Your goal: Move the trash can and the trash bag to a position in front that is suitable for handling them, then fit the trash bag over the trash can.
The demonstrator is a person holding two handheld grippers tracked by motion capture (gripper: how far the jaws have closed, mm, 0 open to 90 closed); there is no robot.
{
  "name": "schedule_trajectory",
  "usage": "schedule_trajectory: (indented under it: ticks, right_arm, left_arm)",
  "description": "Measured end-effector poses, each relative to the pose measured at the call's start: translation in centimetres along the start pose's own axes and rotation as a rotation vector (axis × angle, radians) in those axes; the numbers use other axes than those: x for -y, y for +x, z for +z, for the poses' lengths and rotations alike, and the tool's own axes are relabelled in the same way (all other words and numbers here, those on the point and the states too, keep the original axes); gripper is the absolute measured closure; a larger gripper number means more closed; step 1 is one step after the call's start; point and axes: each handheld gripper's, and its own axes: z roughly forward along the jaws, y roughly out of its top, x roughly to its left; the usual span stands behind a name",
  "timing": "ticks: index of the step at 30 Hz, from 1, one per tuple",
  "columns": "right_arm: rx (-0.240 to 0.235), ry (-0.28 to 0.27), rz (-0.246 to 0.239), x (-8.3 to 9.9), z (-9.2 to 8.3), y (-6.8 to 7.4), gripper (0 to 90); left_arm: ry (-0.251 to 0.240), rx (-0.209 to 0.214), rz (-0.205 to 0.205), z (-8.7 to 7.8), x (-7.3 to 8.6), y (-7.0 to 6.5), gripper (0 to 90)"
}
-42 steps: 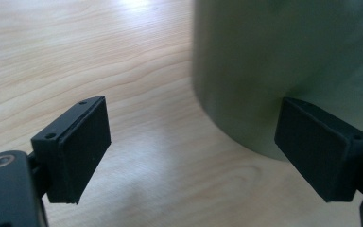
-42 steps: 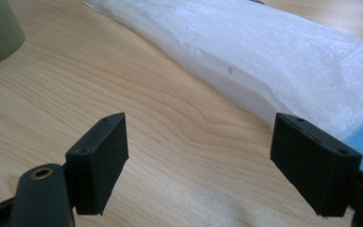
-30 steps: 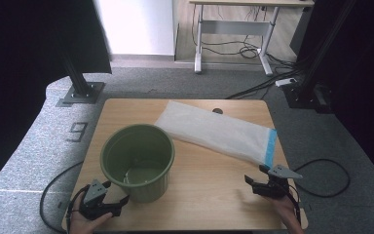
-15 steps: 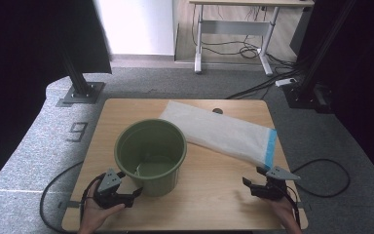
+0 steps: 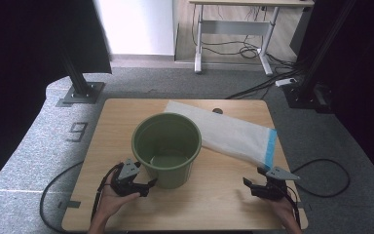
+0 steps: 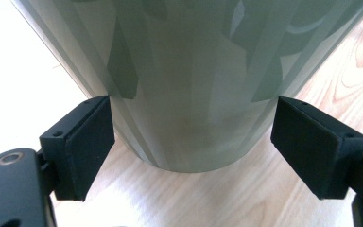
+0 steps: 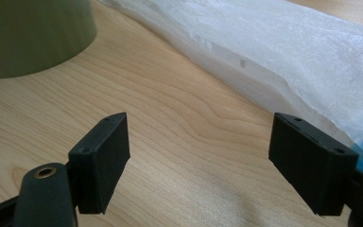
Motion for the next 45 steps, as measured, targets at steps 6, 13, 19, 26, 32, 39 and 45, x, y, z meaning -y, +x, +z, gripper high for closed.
schedule_trajectory:
  ticks: [6, 13, 19, 26, 32, 39, 45]
  right_arm:
    - [-0.002, 0.005, -0.009, 0.0, 0.0, 0.1, 20.4]
    - [0.002, 0.01, -0.017, 0.2, -0.2, -0.1, 20.4]
    - [0.008, 0.013, -0.016, 0.2, -0.3, -0.1, 20.4]
    - [0.011, 0.016, -0.016, 0.3, -0.2, 0.0, 20.3]
    - [0.036, 0.015, -0.008, 0.2, -0.3, 0.0, 19.6]
    - [0.114, 0.044, -0.057, -0.4, 0.3, 0.5, 14.7]
    - [0.157, 0.07, -0.097, -2.3, 1.8, 1.5, 13.1]
  left_arm:
    - [0.009, 0.002, 0.017, 1.6, -1.4, -0.2, 14.5]
    - [0.0, 0.007, 0.009, 3.9, -3.0, -0.5, 14.6]
    - [-0.006, -0.01, 0.004, 3.8, -3.3, -0.6, 14.8]
    - [-0.015, -0.029, -0.038, 1.6, -2.0, 0.0, 15.5]
    - [0.007, -0.029, -0.082, 0.1, 0.0, 1.2, 15.4]
    - [0.011, -0.037, -0.092, -0.6, 0.7, 1.3, 14.7]
    - [0.04, -0.042, -0.11, -0.4, 1.9, 1.5, 14.7]
